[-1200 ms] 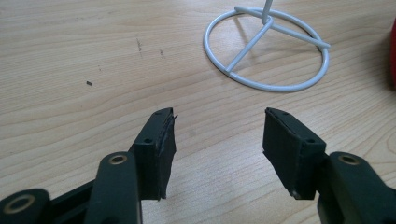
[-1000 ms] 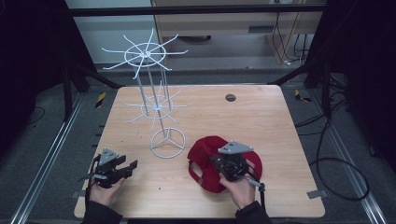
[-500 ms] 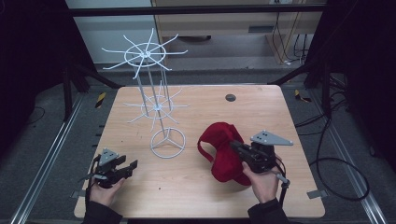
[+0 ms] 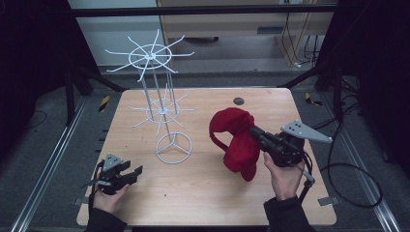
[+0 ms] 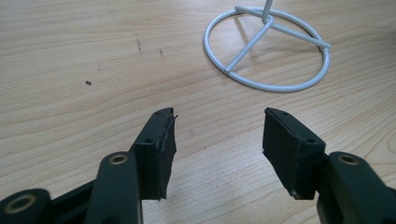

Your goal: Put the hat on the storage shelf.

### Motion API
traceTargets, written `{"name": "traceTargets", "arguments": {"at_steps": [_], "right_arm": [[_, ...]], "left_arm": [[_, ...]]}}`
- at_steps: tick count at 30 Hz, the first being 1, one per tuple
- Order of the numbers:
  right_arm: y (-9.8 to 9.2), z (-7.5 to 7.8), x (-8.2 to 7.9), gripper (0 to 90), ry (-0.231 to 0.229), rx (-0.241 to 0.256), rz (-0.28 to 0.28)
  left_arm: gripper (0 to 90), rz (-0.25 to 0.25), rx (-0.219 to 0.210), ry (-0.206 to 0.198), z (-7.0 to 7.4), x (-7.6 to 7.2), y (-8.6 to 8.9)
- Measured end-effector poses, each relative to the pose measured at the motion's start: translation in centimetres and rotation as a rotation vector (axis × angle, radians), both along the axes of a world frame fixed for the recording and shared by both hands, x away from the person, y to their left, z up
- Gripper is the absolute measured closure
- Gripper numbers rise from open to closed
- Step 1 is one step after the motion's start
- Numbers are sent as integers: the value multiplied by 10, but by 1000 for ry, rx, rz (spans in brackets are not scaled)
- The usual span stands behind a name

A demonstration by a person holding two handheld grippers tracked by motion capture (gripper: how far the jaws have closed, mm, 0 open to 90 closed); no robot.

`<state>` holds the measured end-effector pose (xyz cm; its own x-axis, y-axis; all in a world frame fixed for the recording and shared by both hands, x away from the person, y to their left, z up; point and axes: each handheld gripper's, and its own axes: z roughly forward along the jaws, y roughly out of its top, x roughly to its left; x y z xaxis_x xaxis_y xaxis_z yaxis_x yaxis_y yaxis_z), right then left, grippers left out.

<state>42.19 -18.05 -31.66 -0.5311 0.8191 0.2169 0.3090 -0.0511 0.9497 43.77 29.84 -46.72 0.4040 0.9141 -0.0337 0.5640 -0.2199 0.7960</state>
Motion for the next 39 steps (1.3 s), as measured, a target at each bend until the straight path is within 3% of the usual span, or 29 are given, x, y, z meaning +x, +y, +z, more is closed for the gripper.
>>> {"name": "traceTargets", "arguments": {"at_steps": [11, 19, 39], "right_arm": [[0, 38, 15, 878, -93, 60, -36], [8, 65, 25, 878, -151, 67, -30], [27, 147, 33, 878, -315, 99, -29]], "left_arm": [[438, -1, 3, 0, 0, 0, 0], [438, 3, 0, 0, 0, 0, 1], [437, 1, 0, 5, -1, 1, 1]]}}
